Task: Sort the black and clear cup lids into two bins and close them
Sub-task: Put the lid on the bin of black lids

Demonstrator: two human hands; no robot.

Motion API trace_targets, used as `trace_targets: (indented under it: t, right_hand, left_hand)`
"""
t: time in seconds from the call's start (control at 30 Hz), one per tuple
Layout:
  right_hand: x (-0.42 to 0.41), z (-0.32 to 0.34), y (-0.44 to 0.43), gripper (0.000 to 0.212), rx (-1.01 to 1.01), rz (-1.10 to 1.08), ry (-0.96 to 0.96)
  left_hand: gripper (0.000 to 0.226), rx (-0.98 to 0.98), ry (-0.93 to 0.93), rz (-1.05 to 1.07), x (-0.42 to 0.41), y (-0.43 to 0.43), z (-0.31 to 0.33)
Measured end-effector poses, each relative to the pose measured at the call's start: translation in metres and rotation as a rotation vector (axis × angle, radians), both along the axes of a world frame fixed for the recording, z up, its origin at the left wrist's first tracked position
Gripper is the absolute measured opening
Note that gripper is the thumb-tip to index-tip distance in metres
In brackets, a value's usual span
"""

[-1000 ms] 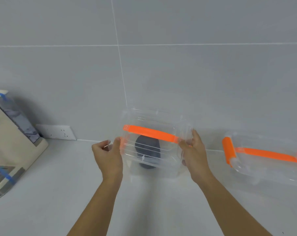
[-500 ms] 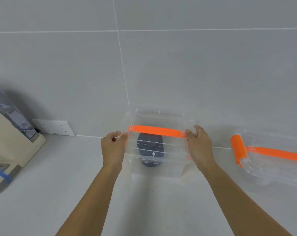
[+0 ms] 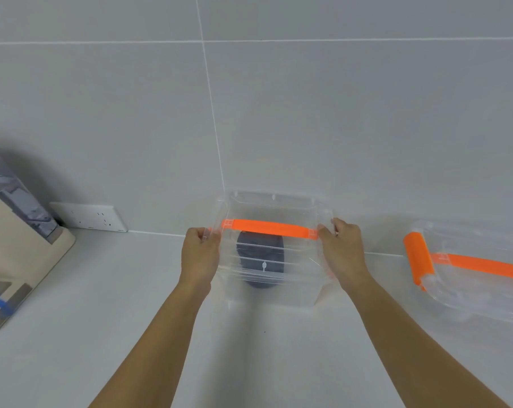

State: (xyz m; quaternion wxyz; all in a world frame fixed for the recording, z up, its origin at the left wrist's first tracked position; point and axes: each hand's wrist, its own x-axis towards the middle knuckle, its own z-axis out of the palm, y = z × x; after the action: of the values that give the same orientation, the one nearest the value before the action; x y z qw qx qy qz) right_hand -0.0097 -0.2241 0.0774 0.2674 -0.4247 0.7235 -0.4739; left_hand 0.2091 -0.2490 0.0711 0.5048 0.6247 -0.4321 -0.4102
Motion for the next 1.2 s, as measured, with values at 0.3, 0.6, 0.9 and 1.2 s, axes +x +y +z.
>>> trace_targets:
  t: [0.3, 0.6, 0.9, 1.2]
  right_hand:
    - [-0.002, -0.001, -0.003, 0.020, 0.109, 0.047, -0.049]
    - [-0.006, -0.005, -0.003, 0.022, 0.134, 0.063, -0.088]
    - [-0.003, 0.001, 0.000, 0.018, 0.180, 0.118, -0.023]
    - [0.001, -0.008, 0.000, 0.029, 0.256, 0.103, 0.208]
  left_hand:
    - [0.047, 0.022, -0.114, -0.066, 0.004, 0.000, -0.005]
    - [0.050, 0.017, -0.165, -0.124, 0.008, 0.001, -0.003]
    - [0.043, 0.016, -0.241, -0.249, 0.020, 0.006, 0.000]
    - [0.044, 0.102, -0.940, -0.095, 0.019, 0.009, -0.006]
